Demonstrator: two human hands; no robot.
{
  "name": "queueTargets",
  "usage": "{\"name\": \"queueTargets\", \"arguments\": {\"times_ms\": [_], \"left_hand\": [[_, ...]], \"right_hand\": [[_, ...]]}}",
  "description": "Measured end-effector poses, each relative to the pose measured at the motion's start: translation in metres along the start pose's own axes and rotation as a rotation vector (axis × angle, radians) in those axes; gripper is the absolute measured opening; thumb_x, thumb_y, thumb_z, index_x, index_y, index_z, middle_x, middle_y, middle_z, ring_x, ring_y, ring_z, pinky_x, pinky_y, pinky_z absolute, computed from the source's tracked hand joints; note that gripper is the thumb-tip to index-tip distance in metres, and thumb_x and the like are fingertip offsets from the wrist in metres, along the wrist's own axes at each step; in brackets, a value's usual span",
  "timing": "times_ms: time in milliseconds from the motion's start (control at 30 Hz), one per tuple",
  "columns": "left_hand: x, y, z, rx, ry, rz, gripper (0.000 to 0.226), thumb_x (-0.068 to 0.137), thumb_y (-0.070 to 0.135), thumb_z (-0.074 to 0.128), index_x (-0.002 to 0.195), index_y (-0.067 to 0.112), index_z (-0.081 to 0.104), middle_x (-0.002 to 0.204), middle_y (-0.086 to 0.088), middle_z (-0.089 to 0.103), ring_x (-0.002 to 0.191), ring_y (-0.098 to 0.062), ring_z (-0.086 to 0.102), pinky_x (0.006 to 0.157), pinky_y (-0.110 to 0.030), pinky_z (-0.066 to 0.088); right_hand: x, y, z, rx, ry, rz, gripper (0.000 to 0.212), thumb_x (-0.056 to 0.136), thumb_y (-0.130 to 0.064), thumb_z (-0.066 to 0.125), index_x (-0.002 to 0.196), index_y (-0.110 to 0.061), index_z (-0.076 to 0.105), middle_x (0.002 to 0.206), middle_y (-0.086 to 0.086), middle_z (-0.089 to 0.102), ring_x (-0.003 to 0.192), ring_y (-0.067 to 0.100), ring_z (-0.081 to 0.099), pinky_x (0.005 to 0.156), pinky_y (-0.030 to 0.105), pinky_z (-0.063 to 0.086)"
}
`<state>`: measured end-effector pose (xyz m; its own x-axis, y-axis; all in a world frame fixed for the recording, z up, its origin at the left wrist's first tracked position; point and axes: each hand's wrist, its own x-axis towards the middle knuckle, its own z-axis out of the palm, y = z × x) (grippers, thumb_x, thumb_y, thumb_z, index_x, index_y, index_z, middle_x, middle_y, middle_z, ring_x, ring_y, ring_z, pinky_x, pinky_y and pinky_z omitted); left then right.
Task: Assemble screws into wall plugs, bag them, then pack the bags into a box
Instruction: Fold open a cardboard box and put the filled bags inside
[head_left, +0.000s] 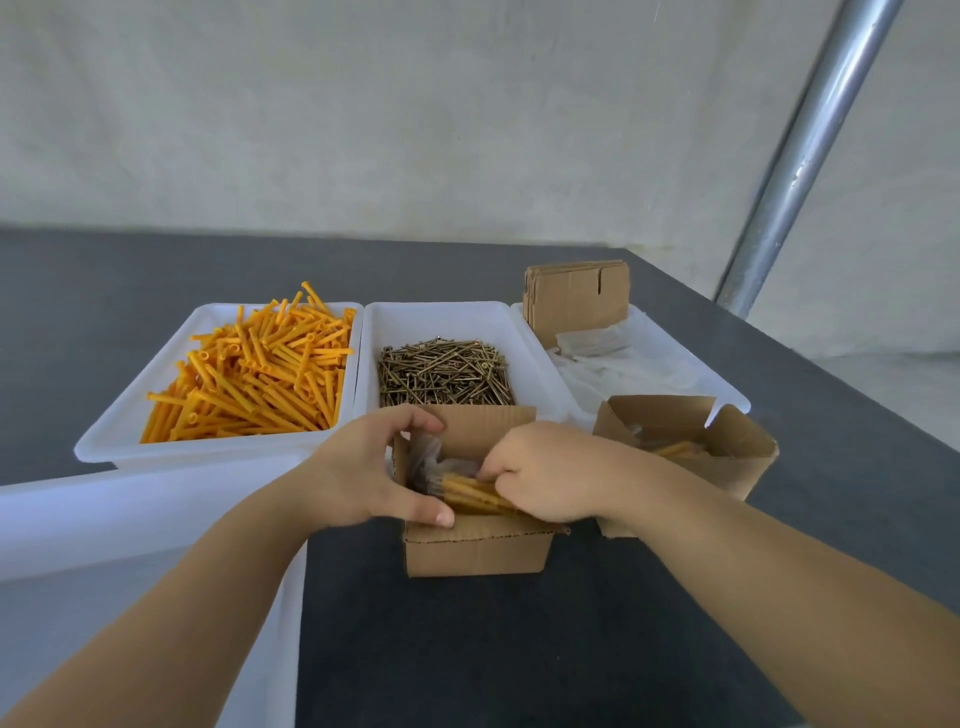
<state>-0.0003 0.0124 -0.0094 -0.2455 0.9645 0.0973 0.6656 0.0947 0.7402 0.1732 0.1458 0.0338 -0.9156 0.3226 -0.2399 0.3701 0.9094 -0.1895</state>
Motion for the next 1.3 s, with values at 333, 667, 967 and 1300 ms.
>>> {"name": "queueTargets", "arguments": {"times_ms": [333,667,967,1300], "left_hand": [[-0.002,0.003,-0.004,0.007,0.024,-0.002,0.049,0.07,0.038,0.086,0.111,0.03,0.062,0.104,0.01,0.063,0.088,-0.01,0.063,0.078,-0.038,0.057],[-0.006,0.021,0.025,-0.337,-0.077,-0.112,0.086,0.071,0.049,0.08,0.142,0.047,0.031,0.138,0.011,0.044,0.092,-0.016,0.073,0.071,-0.037,0.062],[-0.001,0.011,0.031,-0.448,-0.226,-0.136,0.077,0.084,0.03,0.075,0.146,0.04,0.031,0.119,0.017,0.066,0.11,0.0,0.064,0.084,-0.02,0.054],[0.008,0.007,0.046,-0.223,-0.419,-0.034,0.087,0.064,0.03,0.091,0.135,0.043,0.041,0.132,0.025,0.052,0.11,-0.005,0.064,0.091,-0.033,0.056]], "right_hand": [[-0.047,-0.031,0.04,-0.048,0.328,-0.141,0.033,0.089,-0.056,0.053,0.113,-0.034,0.057,0.099,-0.013,0.061,0.086,0.005,0.059,0.067,0.026,0.049],[-0.048,0.021,0.051,-0.362,0.478,0.125,0.031,0.078,-0.004,0.065,0.101,-0.024,0.058,0.079,-0.006,0.055,0.066,0.018,0.053,0.053,0.03,0.031],[-0.055,0.034,0.053,-0.327,0.467,0.18,0.026,0.091,-0.015,0.058,0.108,-0.033,0.052,0.087,-0.011,0.049,0.082,0.013,0.055,0.065,0.026,0.043],[-0.097,0.024,0.052,-0.291,0.404,-0.047,0.035,0.057,-0.019,0.091,0.074,-0.033,0.065,0.065,-0.016,0.059,0.053,0.007,0.056,0.045,0.02,0.042]]}}
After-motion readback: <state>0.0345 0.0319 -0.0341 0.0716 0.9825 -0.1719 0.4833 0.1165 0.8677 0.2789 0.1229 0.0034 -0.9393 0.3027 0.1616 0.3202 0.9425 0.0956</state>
